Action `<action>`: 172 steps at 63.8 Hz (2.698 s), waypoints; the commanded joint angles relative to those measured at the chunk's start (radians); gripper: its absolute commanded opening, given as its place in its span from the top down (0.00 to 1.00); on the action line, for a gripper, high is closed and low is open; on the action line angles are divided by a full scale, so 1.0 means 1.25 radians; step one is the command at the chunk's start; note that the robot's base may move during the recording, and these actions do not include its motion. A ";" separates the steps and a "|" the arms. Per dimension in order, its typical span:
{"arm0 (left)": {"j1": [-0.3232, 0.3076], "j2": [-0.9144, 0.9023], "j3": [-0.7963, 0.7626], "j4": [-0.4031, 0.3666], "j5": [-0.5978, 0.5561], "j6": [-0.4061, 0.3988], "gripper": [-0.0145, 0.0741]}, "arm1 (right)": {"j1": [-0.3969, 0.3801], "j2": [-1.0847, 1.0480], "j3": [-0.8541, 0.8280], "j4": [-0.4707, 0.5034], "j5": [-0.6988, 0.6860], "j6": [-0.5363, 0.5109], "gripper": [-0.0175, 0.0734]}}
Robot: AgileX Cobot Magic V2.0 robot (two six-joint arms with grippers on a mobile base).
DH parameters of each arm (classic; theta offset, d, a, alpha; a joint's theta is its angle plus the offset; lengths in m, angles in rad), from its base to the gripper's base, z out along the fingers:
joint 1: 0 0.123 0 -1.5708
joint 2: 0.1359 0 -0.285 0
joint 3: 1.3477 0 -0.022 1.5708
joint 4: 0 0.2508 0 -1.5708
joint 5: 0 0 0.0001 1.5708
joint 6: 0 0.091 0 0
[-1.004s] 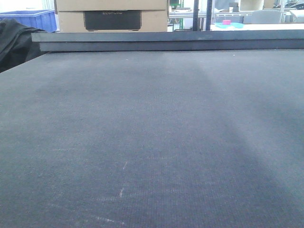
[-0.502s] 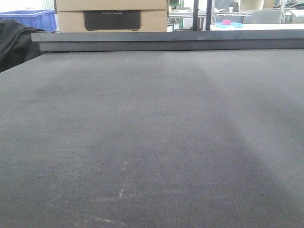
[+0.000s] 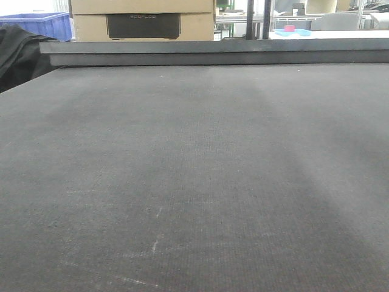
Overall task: Stack two boxes on right shelf middle
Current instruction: 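Hold the boxes with both grippers while driving past the red table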
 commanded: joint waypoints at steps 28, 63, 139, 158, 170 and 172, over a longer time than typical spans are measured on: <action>0.003 -0.010 -0.009 0.019 -0.027 -0.001 0.96 | -0.008 -0.010 -0.008 -0.028 -0.039 -0.014 0.98; 0.003 -0.010 -0.009 0.019 -0.027 -0.001 0.96 | -0.008 -0.010 -0.008 -0.028 -0.039 -0.014 0.98; 0.003 -0.010 -0.009 0.019 -0.027 -0.001 0.96 | -0.008 -0.011 -0.008 -0.028 -0.039 -0.014 0.98; 0.003 -0.010 -0.009 0.019 -0.027 -0.001 0.96 | -0.008 -0.011 -0.008 -0.028 -0.039 -0.014 0.98; 0.003 -0.010 -0.009 0.019 -0.027 -0.001 0.96 | -0.008 -0.011 -0.008 -0.028 -0.039 -0.014 0.98; 0.003 -0.010 -0.009 0.019 -0.027 -0.001 0.96 | -0.008 -0.011 -0.008 -0.028 -0.039 -0.014 0.98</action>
